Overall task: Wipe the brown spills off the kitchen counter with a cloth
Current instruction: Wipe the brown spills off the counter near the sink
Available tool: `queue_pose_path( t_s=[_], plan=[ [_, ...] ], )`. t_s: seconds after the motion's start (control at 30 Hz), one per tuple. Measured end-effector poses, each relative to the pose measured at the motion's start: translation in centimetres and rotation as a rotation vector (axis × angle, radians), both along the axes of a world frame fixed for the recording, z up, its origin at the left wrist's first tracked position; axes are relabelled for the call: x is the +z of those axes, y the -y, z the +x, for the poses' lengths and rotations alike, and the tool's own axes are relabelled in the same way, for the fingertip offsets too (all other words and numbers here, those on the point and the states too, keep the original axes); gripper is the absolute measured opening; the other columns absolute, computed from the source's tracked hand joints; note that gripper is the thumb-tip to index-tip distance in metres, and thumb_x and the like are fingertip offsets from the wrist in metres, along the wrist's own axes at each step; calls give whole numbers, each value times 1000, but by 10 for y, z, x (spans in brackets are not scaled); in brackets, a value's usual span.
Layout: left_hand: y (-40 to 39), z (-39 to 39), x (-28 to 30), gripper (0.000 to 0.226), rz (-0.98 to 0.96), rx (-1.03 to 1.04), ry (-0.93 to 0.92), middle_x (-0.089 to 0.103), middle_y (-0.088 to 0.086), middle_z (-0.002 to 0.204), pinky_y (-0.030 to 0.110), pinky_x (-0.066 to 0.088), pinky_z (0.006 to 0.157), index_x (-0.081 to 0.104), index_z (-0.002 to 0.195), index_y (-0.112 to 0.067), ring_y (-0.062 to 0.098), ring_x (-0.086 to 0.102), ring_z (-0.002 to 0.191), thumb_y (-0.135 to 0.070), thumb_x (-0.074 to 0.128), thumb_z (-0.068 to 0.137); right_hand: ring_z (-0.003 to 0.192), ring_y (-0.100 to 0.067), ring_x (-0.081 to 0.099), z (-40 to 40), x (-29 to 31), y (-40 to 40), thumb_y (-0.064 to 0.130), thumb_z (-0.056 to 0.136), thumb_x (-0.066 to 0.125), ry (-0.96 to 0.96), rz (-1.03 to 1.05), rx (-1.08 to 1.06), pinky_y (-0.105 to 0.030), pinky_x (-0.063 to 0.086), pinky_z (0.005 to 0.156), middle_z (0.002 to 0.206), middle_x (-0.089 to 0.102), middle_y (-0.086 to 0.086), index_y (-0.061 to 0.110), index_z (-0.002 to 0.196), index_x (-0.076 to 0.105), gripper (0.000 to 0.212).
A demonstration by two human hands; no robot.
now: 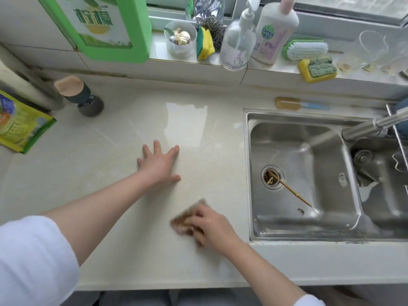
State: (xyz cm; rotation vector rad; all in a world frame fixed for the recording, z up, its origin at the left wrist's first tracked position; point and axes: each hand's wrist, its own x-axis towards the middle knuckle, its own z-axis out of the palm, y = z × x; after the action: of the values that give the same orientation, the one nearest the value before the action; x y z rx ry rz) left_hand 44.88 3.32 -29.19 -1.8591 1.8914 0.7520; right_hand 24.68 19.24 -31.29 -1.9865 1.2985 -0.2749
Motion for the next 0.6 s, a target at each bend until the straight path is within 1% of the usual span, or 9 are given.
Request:
queue_pose_path(
  t_s=[0.03, 0.07, 0.17, 0.23, 0.3, 0.43, 0.47, 0.5, 0.6],
  plan=[
    [0, 0, 1, 98, 0, 1, -4, -9, 19, 161, 64, 29, 109, 5, 152, -45, 53, -4, 144, -60, 69, 79, 97, -11, 59, -18, -2, 3, 27, 81, 58, -18, -33, 66, -23, 50, 72, 113, 55, 10, 35, 105, 66, 27],
    [0, -1, 2, 97, 2, -1, -5, -9, 19, 161, 64, 28, 110, 5, 152, -45, 53, -4, 144, -60, 69, 80, 95, -11, 60, -37, -5, 11, 25, 81, 60, -44, -62, -32, -22, 49, 72, 112, 55, 10, 34, 105, 67, 27],
    [1, -1, 4, 97, 17, 1, -10, -10, 19, 161, 64, 27, 110, 4, 152, -44, 53, -5, 144, -59, 68, 81, 93, -18, 61, -68, -2, 42, 12, 85, 63, -121, -14, -777, -25, 43, 74, 106, 52, 5, 29, 100, 67, 23],
    [1, -1, 4, 97, 20, 2, -7, -10, 20, 161, 64, 28, 110, 4, 152, -44, 53, -4, 144, -59, 68, 81, 94, -25, 60, -50, -1, 48, 10, 87, 60, -186, -28, -993, -28, 42, 73, 106, 50, 1, 25, 98, 66, 20],
    [2, -1, 4, 97, 17, -4, -1, -9, 20, 161, 63, 29, 109, 4, 152, -45, 53, -3, 144, -61, 68, 80, 96, -23, 59, -7, -1, 36, 10, 80, 61, -167, -69, -773, -30, 47, 71, 107, 53, 2, 29, 98, 66, 26],
    [2, 1, 5, 96, 13, -48, 35, -5, 21, 161, 60, 31, 108, 3, 152, -45, 53, 1, 144, -65, 63, 81, 100, -18, 58, 37, 2, -5, 20, 79, 62, -2, -3, 57, -26, 50, 70, 113, 56, 6, 30, 105, 66, 28],
    [3, 2, 5, 93, 0, -76, 50, 0, 22, 160, 58, 32, 108, 5, 152, -44, 52, 5, 144, -67, 61, 82, 101, -17, 58, 26, 1, 3, 22, 80, 60, 2, -11, 80, -28, 52, 71, 115, 57, 7, 32, 107, 66, 29],
    [6, 5, 4, 88, -23, -104, 54, 8, 23, 158, 56, 33, 108, 9, 152, -43, 51, 10, 143, -67, 58, 83, 101, -16, 60, 11, 0, 16, 23, 79, 58, -17, -13, -22, -29, 53, 74, 117, 57, 8, 33, 106, 67, 30],
    [19, 18, 2, 71, -118, -111, -30, 24, 20, 150, 53, 35, 109, 23, 151, -42, 44, 16, 143, -61, 53, 89, 98, -20, 62, -37, 0, 67, 17, 83, 60, -132, -6, -644, -29, 48, 80, 112, 55, 5, 30, 102, 68, 24]
  ],
)
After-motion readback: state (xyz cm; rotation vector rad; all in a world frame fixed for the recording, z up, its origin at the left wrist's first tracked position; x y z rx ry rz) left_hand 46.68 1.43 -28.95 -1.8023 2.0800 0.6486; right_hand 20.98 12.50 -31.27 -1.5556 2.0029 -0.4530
